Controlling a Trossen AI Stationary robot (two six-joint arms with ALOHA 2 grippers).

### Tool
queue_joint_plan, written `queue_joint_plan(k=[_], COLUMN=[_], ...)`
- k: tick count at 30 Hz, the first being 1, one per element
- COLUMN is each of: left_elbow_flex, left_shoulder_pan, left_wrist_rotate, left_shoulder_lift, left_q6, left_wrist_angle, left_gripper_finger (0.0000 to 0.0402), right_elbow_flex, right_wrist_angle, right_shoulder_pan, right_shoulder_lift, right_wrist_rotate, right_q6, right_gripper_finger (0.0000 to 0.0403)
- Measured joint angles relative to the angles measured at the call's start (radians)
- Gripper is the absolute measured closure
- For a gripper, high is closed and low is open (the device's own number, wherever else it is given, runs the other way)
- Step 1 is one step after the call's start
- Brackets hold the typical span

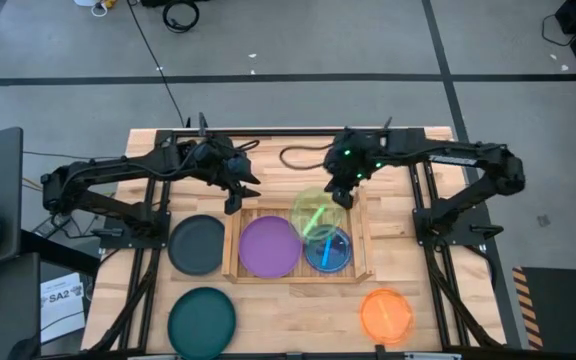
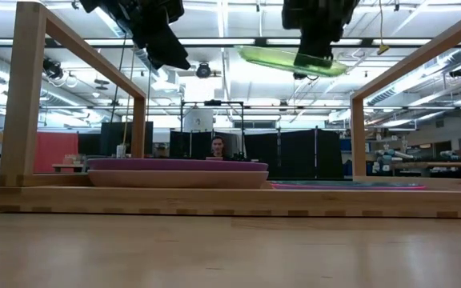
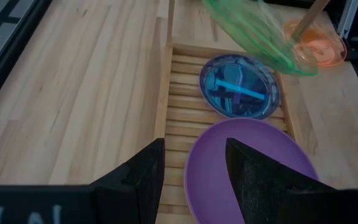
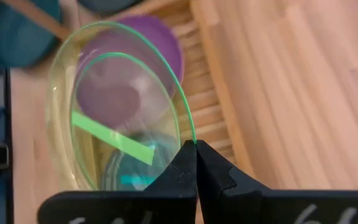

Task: Place and stack plates onto a shelf
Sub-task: Stack the green plate on top of the blue plate on the shelf

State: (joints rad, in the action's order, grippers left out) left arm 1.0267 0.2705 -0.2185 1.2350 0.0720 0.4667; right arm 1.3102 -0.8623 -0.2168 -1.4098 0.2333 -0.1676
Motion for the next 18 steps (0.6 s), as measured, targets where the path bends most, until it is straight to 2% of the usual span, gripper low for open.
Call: queue_joint_plan(k=[18], left_elbow_flex=[0.0], left_shoulder_pan=[0.001], left_wrist_rotate=[0.0], left_shoulder_lift=[0.001], left_q6=[0.0], left_wrist_angle=[0.0], left_gripper_finger=[0.0225], right_elbow_flex=[0.0], right_wrist_angle=[-0.06], right_shoulder_pan=[0.092], right_shoulder_lift=[-0.225], right_wrist_rotate=[0.004], right_q6=[0.056], right_gripper_finger=[0.04])
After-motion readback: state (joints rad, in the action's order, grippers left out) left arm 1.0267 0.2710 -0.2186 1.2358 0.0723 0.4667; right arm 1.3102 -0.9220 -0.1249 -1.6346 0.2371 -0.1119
